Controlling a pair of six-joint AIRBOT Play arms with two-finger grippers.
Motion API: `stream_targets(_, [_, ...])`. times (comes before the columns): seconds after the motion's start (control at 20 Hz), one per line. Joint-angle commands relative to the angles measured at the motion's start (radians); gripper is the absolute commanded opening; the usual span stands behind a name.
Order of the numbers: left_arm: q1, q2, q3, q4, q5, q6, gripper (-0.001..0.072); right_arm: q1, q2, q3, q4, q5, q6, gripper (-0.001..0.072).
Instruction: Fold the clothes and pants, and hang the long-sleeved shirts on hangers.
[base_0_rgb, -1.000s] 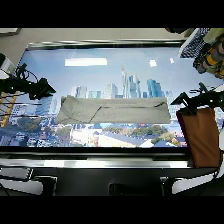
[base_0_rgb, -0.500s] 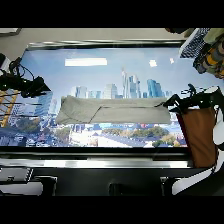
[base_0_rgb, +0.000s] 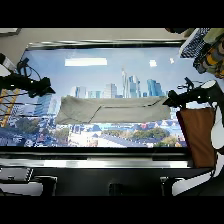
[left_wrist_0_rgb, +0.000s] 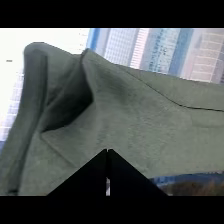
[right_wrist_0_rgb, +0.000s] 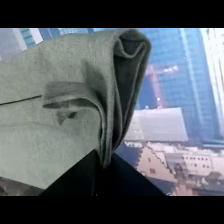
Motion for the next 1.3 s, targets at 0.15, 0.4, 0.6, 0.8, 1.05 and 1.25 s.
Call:
stream_targets(0.15, [-0.299, -0.17, -0.02, -0.224, 0.198, -0.048, 0.0018, 0.003, 0.209, 0.114, -0.168, 0.147, 0.179, 0.0036])
stream_targets(0.4, [-0.589, -0.337, -0.018, -0.533, 0.441, -0.05, 0.0017, 0.003, 0.357, 0.189, -0.189, 0.208, 0.262, 0.0036])
stream_targets(0.6, [-0.745, -0.448, 0.067, -0.714, 0.54, -0.047, 0.0016, 0.003, 0.435, 0.189, -0.199, 0.249, 0.298, 0.0036])
stream_targets(0.8, [-0.835, -0.585, 0.264, -0.729, 0.557, -0.139, 0.0016, 0.003, 0.471, 0.189, -0.198, 0.254, 0.317, 0.0036])
stream_targets(1.05, [-0.892, -0.695, 0.42, -0.729, 0.605, -0.278, 0.0015, 0.003, 0.476, 0.189, -0.191, 0.239, 0.336, 0.0036])
stream_targets(1.25, [-0.862, -0.674, 0.425, -0.728, 0.562, -0.267, 0.0015, 0.003, 0.476, 0.189, -0.191, 0.2, 0.344, 0.0037])
